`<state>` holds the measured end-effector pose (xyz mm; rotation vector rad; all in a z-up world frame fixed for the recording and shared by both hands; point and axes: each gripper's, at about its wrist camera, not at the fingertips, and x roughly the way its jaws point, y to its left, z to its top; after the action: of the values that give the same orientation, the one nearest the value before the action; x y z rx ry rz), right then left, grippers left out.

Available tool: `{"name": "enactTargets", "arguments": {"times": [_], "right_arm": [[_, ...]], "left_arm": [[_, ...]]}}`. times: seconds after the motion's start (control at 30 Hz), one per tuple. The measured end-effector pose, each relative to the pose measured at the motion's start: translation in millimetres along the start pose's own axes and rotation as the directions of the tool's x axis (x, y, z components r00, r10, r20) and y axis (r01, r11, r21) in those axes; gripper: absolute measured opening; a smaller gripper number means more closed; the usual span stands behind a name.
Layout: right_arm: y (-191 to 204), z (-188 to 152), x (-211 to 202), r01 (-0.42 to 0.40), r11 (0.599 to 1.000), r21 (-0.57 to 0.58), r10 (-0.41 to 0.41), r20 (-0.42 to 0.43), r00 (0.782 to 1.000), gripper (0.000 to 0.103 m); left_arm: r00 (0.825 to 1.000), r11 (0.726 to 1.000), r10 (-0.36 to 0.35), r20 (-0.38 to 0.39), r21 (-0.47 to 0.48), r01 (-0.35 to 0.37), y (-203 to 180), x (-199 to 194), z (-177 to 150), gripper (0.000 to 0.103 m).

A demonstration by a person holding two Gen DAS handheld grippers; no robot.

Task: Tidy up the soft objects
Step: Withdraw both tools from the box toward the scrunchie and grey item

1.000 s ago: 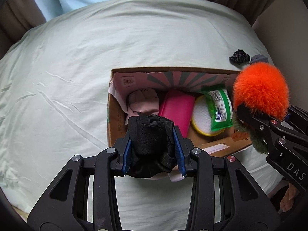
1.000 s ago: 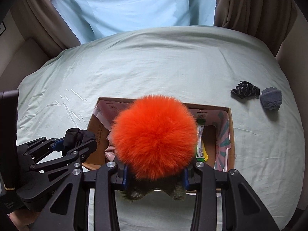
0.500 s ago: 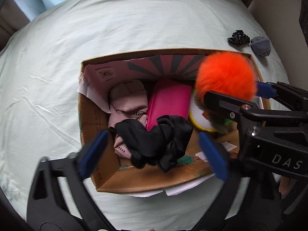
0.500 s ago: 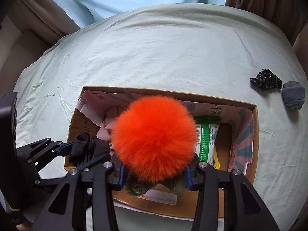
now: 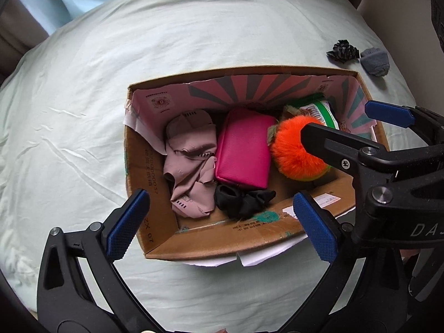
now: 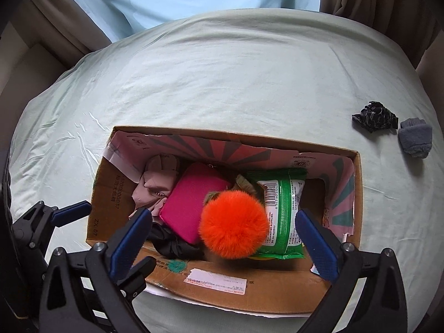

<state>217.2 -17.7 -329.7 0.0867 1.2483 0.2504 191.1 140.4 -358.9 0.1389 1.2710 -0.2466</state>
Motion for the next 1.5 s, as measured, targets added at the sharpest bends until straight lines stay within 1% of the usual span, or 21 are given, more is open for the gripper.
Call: {"name": "enactTargets", "arguments": {"times": [0.13, 0.23, 0.3, 0.37, 0.43, 0.6, 0.73, 0.83, 0.9, 1.0, 1.13, 1.2, 1.27, 1.33, 1.43, 1.5], "right_arm": [[2, -2, -11, 0.003, 1.000, -0.004, -0.003, 0.022, 1.000, 0.102], [4, -3, -25, 0.005, 1.000, -0.007, -0.005, 0.043, 0.999, 0.102], [7, -4, -37, 0.010, 1.000, -0.016, -0.009, 0.068, 0.998, 0.103], [9, -5, -49, 0.007, 1.000, -0.026, -0.005, 0.088, 0.996, 0.103], [12, -6, -61, 0.003, 0.999, -0.034, 0.000, 0.109, 0.994, 0.103], [19, -14, -90, 0.011, 0.999, -0.040, -0.006, 0.143, 0.990, 0.103], [24, -22, -117, 0.024, 0.999, -0.044, -0.015, 0.179, 0.984, 0.103], [27, -31, -139, 0.035, 0.999, -0.038, -0.026, 0.206, 0.978, 0.103], [29, -38, -157, 0.053, 0.998, -0.031, -0.044, 0.239, 0.970, 0.103], [29, -47, -187, 0.065, 0.998, -0.016, -0.057, 0.289, 0.955, 0.103], [24, -58, -226, 0.078, 0.997, 0.018, -0.080, 0.350, 0.933, 0.103], [19, -66, -245, 0.099, 0.994, 0.040, -0.107, 0.385, 0.917, 0.103], [12, -73, -262, 0.120, 0.991, 0.065, -0.136, 0.424, 0.895, 0.103], [4, -81, -275, 0.137, 0.987, 0.084, -0.160, 0.446, 0.881, 0.103], [-11, -91, -287, 0.137, 0.986, 0.097, -0.167, 0.465, 0.870, 0.103], [-22, -97, -293, 0.133, 0.987, 0.094, -0.162, 0.469, 0.868, 0.103]], "left_arm": [[1.000, 1.000, -0.002, 0.020, 0.002, 0.002, 1, -11, 0, 0.103], [0.999, 1.000, 0.013, 0.039, 0.003, -0.013, 2, -24, 0, 0.103], [0.999, 1.000, 0.016, 0.047, -0.019, -0.015, 5, -33, -1, 0.103], [0.998, 0.999, -0.002, 0.068, -0.044, 0.005, 9, -46, -2, 0.103], [0.996, 0.998, 0.004, 0.089, -0.055, 0.001, 12, -59, -5, 0.103], [0.990, 0.997, 0.056, 0.132, -0.067, -0.048, 16, -93, -13, 0.103], [0.982, 0.994, 0.054, 0.181, -0.100, -0.036, 22, -125, -23, 0.103], [0.973, 0.994, 0.060, 0.224, -0.106, -0.037, 22, -151, -31, 0.103], [0.964, 0.993, 0.065, 0.256, -0.109, -0.038, 23, -170, -36, 0.103], [0.949, 0.993, 0.056, 0.309, -0.115, -0.021, 21, -199, -46, 0.103], [0.931, 0.992, 0.057, 0.359, -0.122, -0.014, 16, -230, -57, 0.103], [0.922, 0.991, 0.064, 0.382, -0.131, -0.015, 11, -243, -62, 0.103], [0.912, 0.990, 0.076, 0.403, -0.140, -0.020, 4, -255, -66, 0.103], [0.904, 0.989, 0.081, 0.420, -0.149, -0.020, -6, -263, -68, 0.103], [0.897, 0.986, 0.075, 0.435, -0.164, -0.003, -25, -270, -69, 0.103], [0.895, 0.985, 0.066, 0.440, -0.172, 0.012, -40, -273, -66, 0.103]]}}
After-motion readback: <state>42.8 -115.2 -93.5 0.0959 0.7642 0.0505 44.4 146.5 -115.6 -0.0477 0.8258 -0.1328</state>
